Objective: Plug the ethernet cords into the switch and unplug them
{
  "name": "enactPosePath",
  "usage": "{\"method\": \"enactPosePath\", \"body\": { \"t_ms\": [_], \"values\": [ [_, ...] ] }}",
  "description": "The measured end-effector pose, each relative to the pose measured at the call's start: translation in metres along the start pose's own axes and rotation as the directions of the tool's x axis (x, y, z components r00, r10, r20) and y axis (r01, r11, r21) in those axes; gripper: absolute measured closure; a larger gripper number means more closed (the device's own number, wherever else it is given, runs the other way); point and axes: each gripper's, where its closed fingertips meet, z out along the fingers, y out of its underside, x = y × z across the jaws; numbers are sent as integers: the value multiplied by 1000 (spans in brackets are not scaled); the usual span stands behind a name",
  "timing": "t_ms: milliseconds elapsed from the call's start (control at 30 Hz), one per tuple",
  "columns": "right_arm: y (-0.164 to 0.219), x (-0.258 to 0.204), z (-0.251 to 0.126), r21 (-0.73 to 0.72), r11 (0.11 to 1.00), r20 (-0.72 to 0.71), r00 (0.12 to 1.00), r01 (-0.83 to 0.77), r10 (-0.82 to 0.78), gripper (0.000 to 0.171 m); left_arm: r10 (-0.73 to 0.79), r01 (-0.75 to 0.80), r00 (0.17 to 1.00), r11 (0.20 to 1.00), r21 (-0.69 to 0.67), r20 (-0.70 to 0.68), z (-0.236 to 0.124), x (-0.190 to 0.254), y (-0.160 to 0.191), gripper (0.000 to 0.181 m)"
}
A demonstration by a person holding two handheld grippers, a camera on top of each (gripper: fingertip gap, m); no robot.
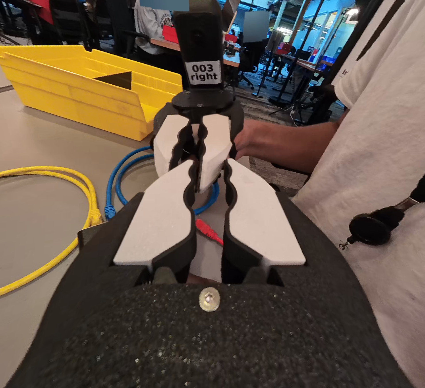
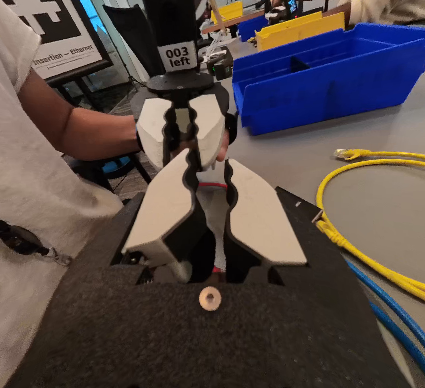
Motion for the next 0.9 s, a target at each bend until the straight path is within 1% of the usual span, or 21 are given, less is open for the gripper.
{"method": "enactPosePath", "body": {
  "t_ms": [67, 100, 167, 233, 433, 467, 500, 567, 633, 667, 733, 800, 867, 900],
  "values": [
    [-2, -4, 0, 7, 1000, 17, 1000, 3, -3, 157, -41, 40, 999, 999, -5, -26, 0, 1, 1, 161],
    [-3, -5, -1, 10, 1000, 11, 1000, 29, -29, 159, -76, 76, 996, 997, -3, -45, 0, 2, 1, 161],
    [-10, -1, -2, 58, 992, -56, 993, 110, -107, 162, -176, 179, 980, 983, 31, -88, -1, 0, -3, 161],
    [-17, 1, -4, 96, 984, -102, 985, 149, -139, 165, -257, 268, 957, 961, 67, -131, -1, -1, -6, 161],
    [-14, 2, -7, 78, 987, -94, 986, 142, -134, 166, -301, 316, 943, 944, 96, -138, 3, -3, -5, 161],
    [-15, 4, -8, 80, 986, -105, 985, 143, -134, 166, -311, 323, 943, 941, 101, -119, 3, -6, -5, 159],
    [-15, 7, -9, 77, 985, -123, 982, 151, -141, 170, -321, 330, 943, 939, 102, -92, 4, -11, -4, 155],
    [-12, 16, -11, 43, 983, -173, 971, 177, -167, 170, -324, 325, 946, 942, 85, -25, 3, -21, 2, 145],
    [-10, 27, -15, 9, 979, -243, 951, 202, -194, 168, -309, 308, 951, 950, 61, 18, 1, -26, 8, 145],
    [-9, 32, -17, -9, 977, -273, 939, 215, -209, 171, -306, 304, 951, 951, 53, 35, 0, -29, 10, 145],
    [-5, 37, -21, -40, 970, -296, 924, 240, -241, 171, -289, 287, 951, 957, 30, 106, -3, -39, 15, 144],
    [1, 43, -24, -96, 962, -322, 907, 255, -273, 171, -233, 246, 947, 969, -34, 220, -10, -55, 25, 144],
    [7, 50, -28, -150, 956, -347, 892, 253, -290, 171, -137, 196, 927, 970, -140, 350, -21, -75, 38, 138],
    [10, 53, -29, -163, 958, -358, 891, 234, -279, 171, -90, 174, 917, 967, -186, 389, -25, -82, 42, 135]
  ]
}}
